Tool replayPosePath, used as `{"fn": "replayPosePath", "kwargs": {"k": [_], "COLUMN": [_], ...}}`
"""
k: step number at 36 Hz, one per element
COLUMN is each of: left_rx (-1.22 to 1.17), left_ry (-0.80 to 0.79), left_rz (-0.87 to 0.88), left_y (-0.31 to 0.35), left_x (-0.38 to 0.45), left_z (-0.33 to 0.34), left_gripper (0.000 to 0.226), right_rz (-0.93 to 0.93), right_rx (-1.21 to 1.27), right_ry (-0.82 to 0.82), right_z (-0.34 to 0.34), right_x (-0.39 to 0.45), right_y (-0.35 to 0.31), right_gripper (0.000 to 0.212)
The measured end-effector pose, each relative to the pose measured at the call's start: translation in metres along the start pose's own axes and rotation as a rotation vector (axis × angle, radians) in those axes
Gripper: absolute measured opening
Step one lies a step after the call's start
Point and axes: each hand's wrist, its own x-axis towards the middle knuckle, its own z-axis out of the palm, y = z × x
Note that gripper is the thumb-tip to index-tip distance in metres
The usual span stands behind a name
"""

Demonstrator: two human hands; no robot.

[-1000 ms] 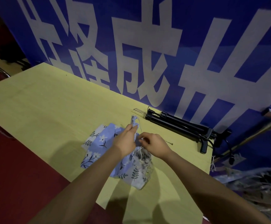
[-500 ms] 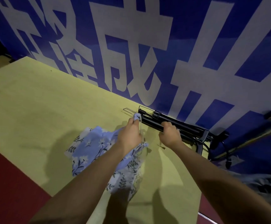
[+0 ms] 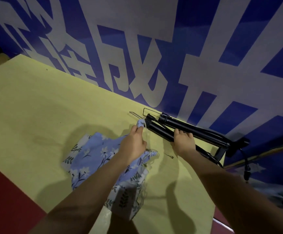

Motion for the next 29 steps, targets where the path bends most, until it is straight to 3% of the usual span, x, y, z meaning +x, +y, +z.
{"fn": "replayPosePath", "kwargs": {"k": [5,10,16,25,29], "left_rx": [0.012,0.019,-0.007,-0.095,-0.087], "left_ry": [-0.008,-0.045,-0.022,0.217,0.318], "left_rz": [0.001,0.009,0.030,0.010,-0.017], "left_y": [0.000,0.008,0.009,-0.002,-0.004], "left_x": [-0.003,-0.007,-0.026,-0.054,-0.061], "left_z": [0.001,-0.007,-0.012,-0.038,-0.049], "left_gripper": [0.055,0.057,0.062,0.064,0.070], "right_rz": [-0.020,-0.082,0.018,-0.004,-0.029], "right_rx": [0.031,0.045,0.249,0.435,0.413], "right_ry": [-0.007,0.033,0.133,0.072,0.057], "right_z": [-0.012,-0.040,-0.060,-0.074,-0.078], "right_x": [-0.009,-0.026,-0.059,-0.112,-0.131], "right_y": [-0.002,-0.005,-0.014,-0.015,-0.019], "right_gripper": [0.044,0.062,0.046,0.054,0.047]}}
